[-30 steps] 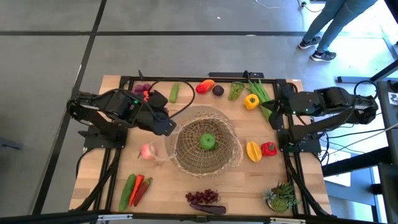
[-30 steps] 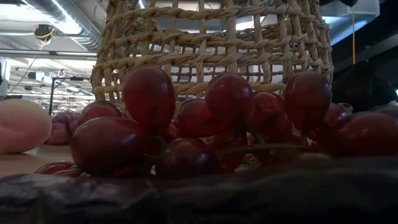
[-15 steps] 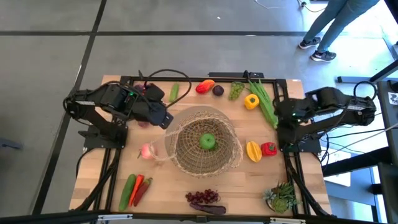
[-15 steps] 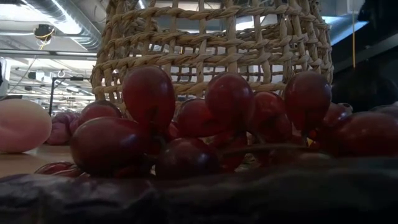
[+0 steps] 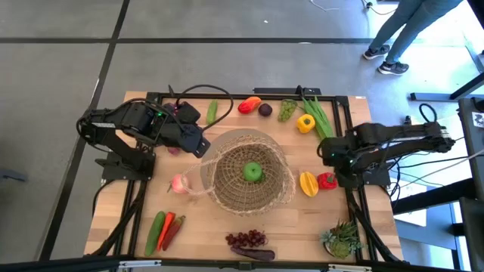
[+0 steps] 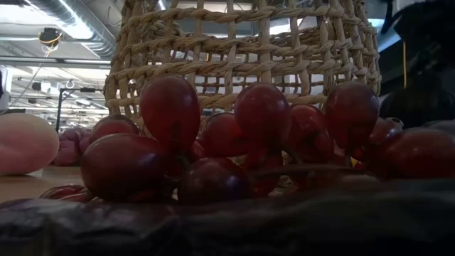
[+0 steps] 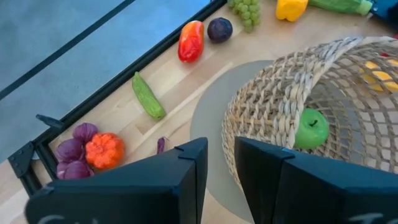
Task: Build produce basket
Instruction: Put the red bell pepper into the brown basket
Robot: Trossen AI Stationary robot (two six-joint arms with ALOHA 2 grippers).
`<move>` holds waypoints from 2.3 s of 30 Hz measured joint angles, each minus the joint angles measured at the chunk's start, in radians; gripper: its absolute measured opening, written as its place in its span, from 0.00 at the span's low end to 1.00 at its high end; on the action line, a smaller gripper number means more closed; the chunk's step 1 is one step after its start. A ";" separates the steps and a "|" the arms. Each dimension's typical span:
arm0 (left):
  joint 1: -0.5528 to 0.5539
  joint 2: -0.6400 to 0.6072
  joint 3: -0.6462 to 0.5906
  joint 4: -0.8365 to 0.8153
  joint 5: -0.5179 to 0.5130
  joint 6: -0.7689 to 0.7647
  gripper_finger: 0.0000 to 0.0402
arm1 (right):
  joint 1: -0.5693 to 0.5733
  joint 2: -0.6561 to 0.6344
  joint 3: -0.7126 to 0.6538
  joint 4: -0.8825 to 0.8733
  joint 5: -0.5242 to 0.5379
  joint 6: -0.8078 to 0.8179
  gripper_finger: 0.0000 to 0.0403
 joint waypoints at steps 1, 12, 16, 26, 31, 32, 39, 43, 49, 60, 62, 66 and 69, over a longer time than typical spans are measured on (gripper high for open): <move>0.000 0.000 0.000 0.000 0.001 0.000 0.17 | 0.000 0.000 -0.020 0.022 -0.006 0.014 0.22; 0.000 0.000 0.000 0.000 0.003 -0.001 0.17 | 0.000 0.000 -0.133 0.087 -0.007 0.068 0.22; 0.000 0.000 0.000 0.000 0.003 0.000 0.17 | 0.000 0.000 -0.133 0.099 0.019 0.041 0.22; 0.000 0.001 0.000 0.000 0.002 0.000 0.17 | 0.000 0.049 -0.133 0.108 0.020 -0.008 0.22; 0.000 0.001 0.000 0.000 0.003 0.002 0.17 | 0.000 0.123 -0.133 0.108 0.020 -0.025 0.22; 0.000 0.001 0.000 0.000 0.002 0.006 0.17 | 0.000 0.139 -0.133 0.108 0.021 -0.035 0.22; 0.000 0.001 0.000 0.000 0.002 0.008 0.17 | 0.000 0.227 -0.133 0.106 0.020 -0.093 0.22; 0.000 0.001 0.000 0.000 0.002 0.008 0.17 | 0.000 0.265 -0.133 0.104 0.020 -0.117 0.22; 0.000 0.001 0.000 0.000 0.002 0.008 0.17 | 0.000 0.311 -0.133 0.102 0.020 -0.112 0.21; 0.000 0.001 0.000 0.000 0.002 0.009 0.17 | 0.000 0.332 -0.100 0.104 0.027 -0.048 0.03; 0.000 0.001 0.000 0.000 0.002 0.009 0.17 | 0.000 0.332 -0.062 0.100 0.028 -0.031 0.02; 0.000 0.001 0.000 0.000 0.002 0.009 0.17 | 0.000 0.332 0.035 0.043 0.026 0.006 0.02; 0.000 0.001 0.000 0.000 0.002 0.009 0.17 | 0.000 0.332 0.118 -0.031 0.046 0.038 0.02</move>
